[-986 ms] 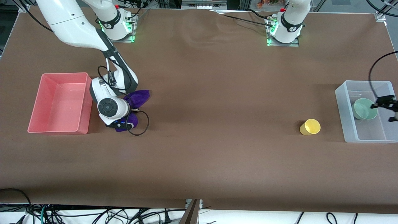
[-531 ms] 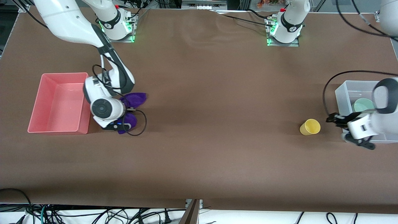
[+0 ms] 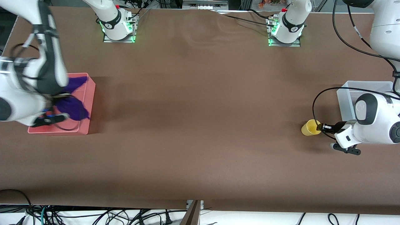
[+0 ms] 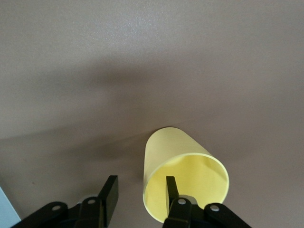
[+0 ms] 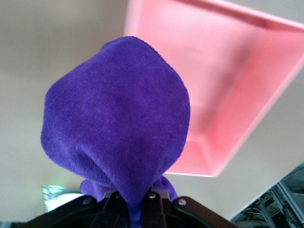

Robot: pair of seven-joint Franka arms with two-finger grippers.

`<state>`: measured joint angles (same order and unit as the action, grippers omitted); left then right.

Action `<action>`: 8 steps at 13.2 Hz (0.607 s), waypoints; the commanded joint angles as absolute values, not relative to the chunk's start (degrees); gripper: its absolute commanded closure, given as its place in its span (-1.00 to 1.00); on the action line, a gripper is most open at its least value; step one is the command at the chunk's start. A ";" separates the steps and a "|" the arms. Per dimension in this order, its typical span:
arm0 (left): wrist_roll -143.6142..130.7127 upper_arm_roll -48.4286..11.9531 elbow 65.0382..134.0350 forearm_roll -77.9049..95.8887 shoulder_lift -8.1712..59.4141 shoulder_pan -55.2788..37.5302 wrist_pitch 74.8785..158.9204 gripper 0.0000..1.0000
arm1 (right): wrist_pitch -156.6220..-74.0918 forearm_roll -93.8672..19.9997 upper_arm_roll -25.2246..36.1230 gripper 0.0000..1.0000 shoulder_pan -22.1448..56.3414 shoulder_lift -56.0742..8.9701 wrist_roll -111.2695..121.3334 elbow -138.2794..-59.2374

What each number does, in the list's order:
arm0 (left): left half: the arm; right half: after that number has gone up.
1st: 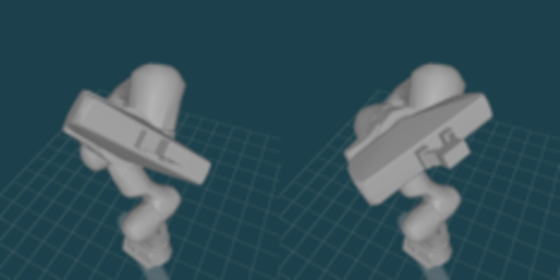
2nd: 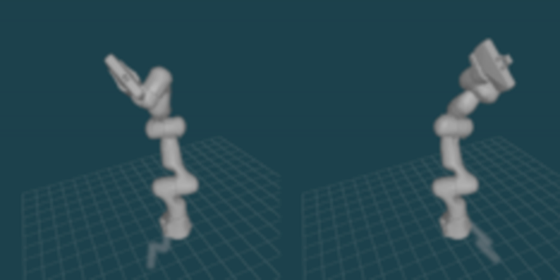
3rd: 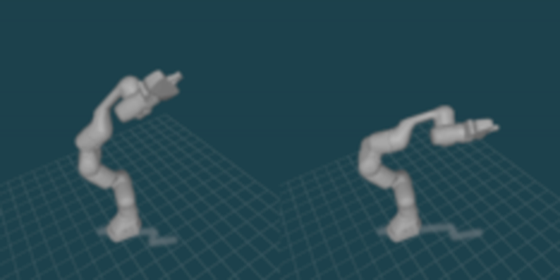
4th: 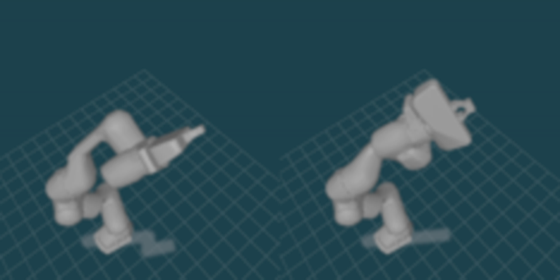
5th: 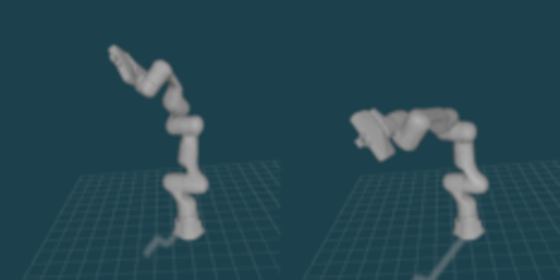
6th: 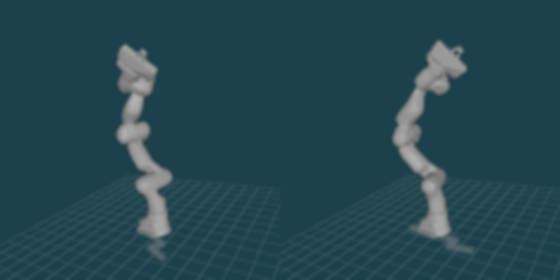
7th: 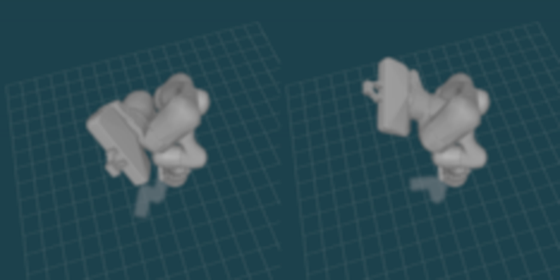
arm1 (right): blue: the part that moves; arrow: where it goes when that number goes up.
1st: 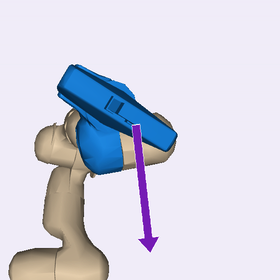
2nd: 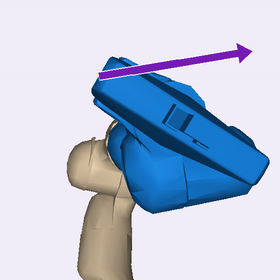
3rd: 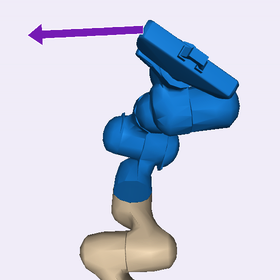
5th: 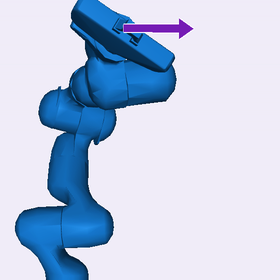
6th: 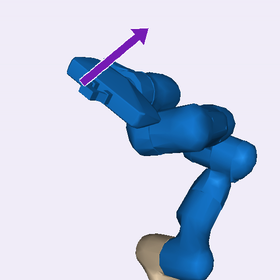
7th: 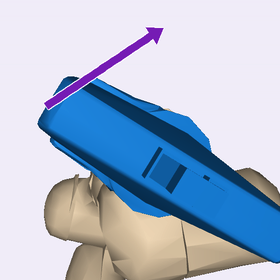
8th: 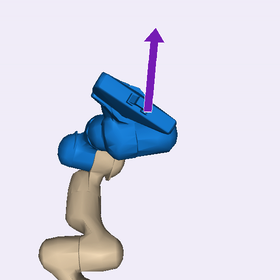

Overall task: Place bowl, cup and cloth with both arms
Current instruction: 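Drop the cloth into the pink bin while the left gripper grasps the cup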

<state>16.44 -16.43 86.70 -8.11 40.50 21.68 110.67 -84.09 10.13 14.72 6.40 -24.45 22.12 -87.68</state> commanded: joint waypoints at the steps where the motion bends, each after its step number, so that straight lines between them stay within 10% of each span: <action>1: 16.70 -16.61 90.69 -10.02 39.46 21.45 113.81 0.62 | -86.29 9.93 18.71 1.00 6.24 -26.28 28.03 -89.89; 2: 16.70 -16.70 90.79 -10.02 39.46 21.45 113.91 0.94 | -87.53 9.93 19.24 1.00 5.89 -26.28 28.39 -91.48; 5: 16.79 -16.70 90.09 -9.93 39.29 21.36 113.38 1.00 | -90.87 9.76 19.95 0.95 5.01 -26.45 27.95 -94.47; 7: 17.83 -16.79 89.82 -9.93 36.93 21.53 112.16 1.00 | -91.67 8.80 19.95 -0.99 5.01 -27.16 27.51 -94.31; 8: 20.54 -16.79 89.39 -9.93 35.44 21.79 110.06 1.00 | -91.58 7.31 19.95 -1.00 5.01 -26.98 27.42 -93.96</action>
